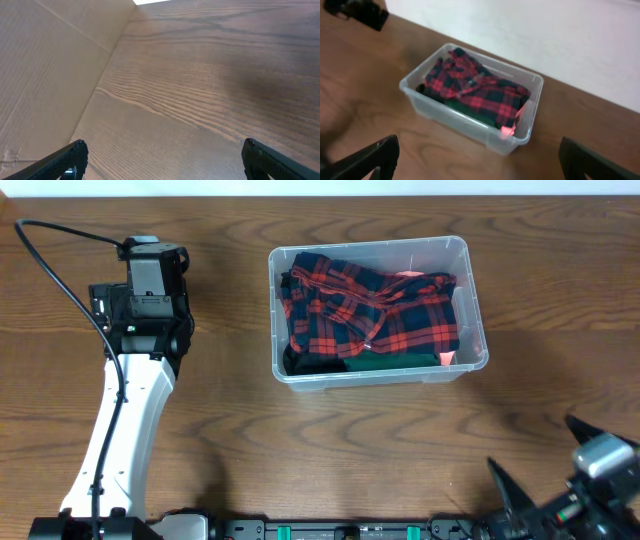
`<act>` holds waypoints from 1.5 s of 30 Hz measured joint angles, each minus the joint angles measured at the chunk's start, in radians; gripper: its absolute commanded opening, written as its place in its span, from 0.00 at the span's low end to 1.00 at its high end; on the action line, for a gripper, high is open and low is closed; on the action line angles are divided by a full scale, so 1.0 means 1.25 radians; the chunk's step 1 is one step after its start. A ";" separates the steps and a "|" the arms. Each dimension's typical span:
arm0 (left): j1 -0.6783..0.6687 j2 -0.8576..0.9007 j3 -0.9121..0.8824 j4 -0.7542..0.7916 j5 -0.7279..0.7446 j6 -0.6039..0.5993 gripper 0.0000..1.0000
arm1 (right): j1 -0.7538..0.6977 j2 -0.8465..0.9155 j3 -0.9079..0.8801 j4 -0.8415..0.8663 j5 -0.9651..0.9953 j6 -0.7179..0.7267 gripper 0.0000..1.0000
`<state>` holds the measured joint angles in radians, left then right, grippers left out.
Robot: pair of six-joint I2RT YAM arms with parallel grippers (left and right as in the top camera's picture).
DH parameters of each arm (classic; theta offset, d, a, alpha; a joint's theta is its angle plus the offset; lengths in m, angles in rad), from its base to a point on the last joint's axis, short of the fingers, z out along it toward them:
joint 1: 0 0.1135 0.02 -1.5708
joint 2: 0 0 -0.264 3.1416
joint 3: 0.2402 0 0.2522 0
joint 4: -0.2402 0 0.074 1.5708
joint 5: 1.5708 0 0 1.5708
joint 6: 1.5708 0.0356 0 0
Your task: Pack container
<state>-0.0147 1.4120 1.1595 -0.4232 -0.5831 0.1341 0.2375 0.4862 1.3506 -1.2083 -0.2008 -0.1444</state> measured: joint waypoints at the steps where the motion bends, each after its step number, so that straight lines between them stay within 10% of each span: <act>1: 0.000 0.000 0.000 0.000 0.000 0.000 0.98 | 0.000 -0.009 -0.026 0.024 0.000 0.000 0.99; 22: 0.000 0.000 0.000 0.000 0.000 0.000 0.98 | -0.095 -0.279 -0.756 0.814 0.003 -0.002 0.99; 45: 0.000 0.000 0.000 0.000 0.000 0.000 0.98 | -0.187 -0.377 -1.047 1.048 0.003 -0.002 0.99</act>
<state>-0.0147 1.4120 1.1595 -0.4232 -0.5831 0.1341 0.0036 0.0147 0.0418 0.1013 -0.1967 -0.1474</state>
